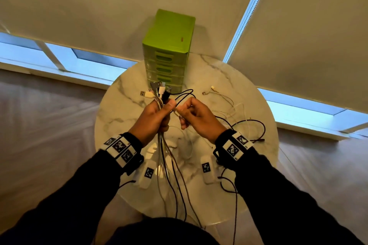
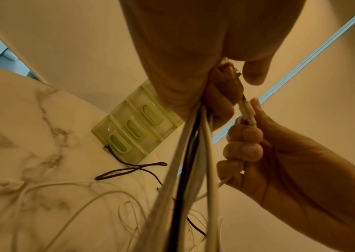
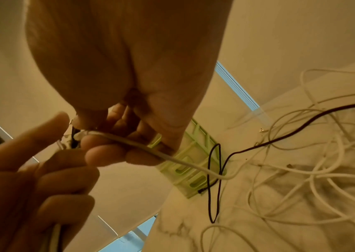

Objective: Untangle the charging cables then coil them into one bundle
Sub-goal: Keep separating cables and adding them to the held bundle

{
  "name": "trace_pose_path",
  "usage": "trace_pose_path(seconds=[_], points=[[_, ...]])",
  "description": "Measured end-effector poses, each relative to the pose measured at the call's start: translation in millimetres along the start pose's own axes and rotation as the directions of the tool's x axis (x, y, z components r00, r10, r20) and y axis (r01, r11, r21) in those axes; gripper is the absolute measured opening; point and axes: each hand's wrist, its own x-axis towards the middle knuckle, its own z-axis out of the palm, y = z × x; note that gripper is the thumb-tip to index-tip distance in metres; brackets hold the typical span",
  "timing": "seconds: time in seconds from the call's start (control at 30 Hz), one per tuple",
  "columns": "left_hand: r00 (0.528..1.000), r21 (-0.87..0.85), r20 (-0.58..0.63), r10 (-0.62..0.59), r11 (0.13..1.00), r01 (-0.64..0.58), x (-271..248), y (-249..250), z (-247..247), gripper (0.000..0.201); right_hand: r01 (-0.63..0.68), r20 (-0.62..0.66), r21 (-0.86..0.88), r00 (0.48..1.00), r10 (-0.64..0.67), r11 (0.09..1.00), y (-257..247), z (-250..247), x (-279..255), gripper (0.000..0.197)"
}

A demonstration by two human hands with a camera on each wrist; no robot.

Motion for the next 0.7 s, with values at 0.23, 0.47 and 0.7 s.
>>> trace_pose_path(seconds=[0.23, 0.47, 0.7], points=[[0.999, 0.051, 0.033, 0.017, 0.999, -0.018, -14, 3, -6, 0.015, 0.023, -0.010, 0.023, 1.000, -0.023, 0.999, -7, 17, -19, 0.018], [0.991, -0.059, -0.123, 0.059, 0.996, -0.067, -10, -4, -14, 0.019, 0.115, -0.006, -0.522, 0.990, -0.138, 0.845, 24, 15, -31, 0.028], [0.977, -0.129, -0.210, -0.026, 0.992, -0.001, -7, -19, 15, 0.040, 0.178, -0.188, -0.509, 0.932, -0.310, 0.842, -4, 20, -20, 0.026]])
